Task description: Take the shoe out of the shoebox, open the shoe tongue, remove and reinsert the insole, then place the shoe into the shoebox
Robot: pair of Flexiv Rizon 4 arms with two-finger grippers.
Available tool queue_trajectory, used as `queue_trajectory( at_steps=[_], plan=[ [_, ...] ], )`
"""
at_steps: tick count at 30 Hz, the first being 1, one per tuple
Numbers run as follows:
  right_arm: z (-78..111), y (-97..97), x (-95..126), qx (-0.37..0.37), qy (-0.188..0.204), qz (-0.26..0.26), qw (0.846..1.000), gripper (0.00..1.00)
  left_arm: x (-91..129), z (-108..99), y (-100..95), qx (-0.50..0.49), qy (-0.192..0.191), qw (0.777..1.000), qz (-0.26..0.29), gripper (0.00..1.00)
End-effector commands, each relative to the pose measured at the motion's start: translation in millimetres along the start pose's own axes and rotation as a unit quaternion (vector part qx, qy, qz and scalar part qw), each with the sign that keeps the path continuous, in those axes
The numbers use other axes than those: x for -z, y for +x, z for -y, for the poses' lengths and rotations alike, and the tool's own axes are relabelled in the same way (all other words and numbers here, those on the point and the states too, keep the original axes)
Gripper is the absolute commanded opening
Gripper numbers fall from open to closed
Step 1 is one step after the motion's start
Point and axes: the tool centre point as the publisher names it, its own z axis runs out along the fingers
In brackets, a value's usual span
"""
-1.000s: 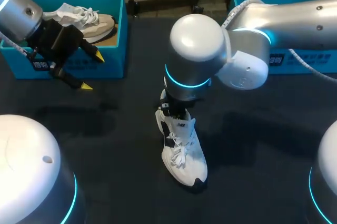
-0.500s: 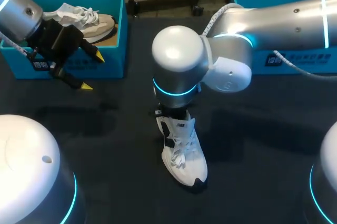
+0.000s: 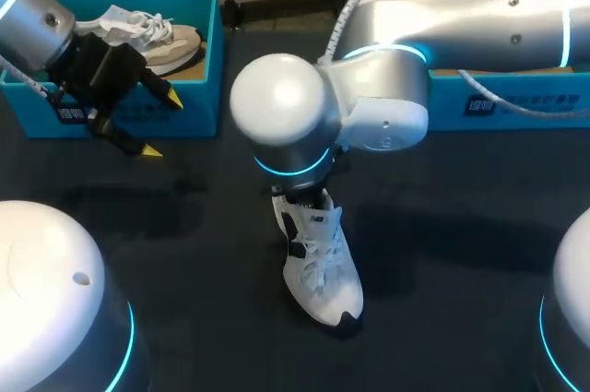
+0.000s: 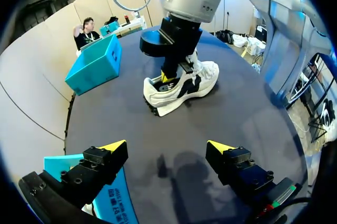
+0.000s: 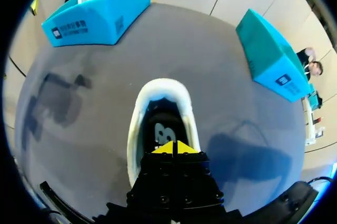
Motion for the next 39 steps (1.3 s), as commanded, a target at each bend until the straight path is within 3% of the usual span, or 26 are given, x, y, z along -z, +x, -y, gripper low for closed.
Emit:
queue_trajectory(
  at_steps=[1,10,16,39],
  plan=[
    [0.8,4.1,-9.8,0.011,0.0,0.019,1.0,0.0,0.3,0.1,0.8,0.0,-0.002,1.0,0.0,1.0],
    [1.2,-0.5,-35.0,0.026,0.006,0.041,0.999,0.0,0.3,0.1,0.8,0.0,-0.002,1.0,0.0,1.0],
    [5.1,4.9,-50.4,0.034,0.023,0.027,0.999,0.0,0.3,0.1,0.8,0.0,-0.002,1.0,0.0,1.0],
    [2.3,40.1,-72.2,0.053,0.062,-0.118,0.99,0.0,0.3,0.1,0.8,0.0,-0.002,1.0,0.0,1.0]
  ],
)
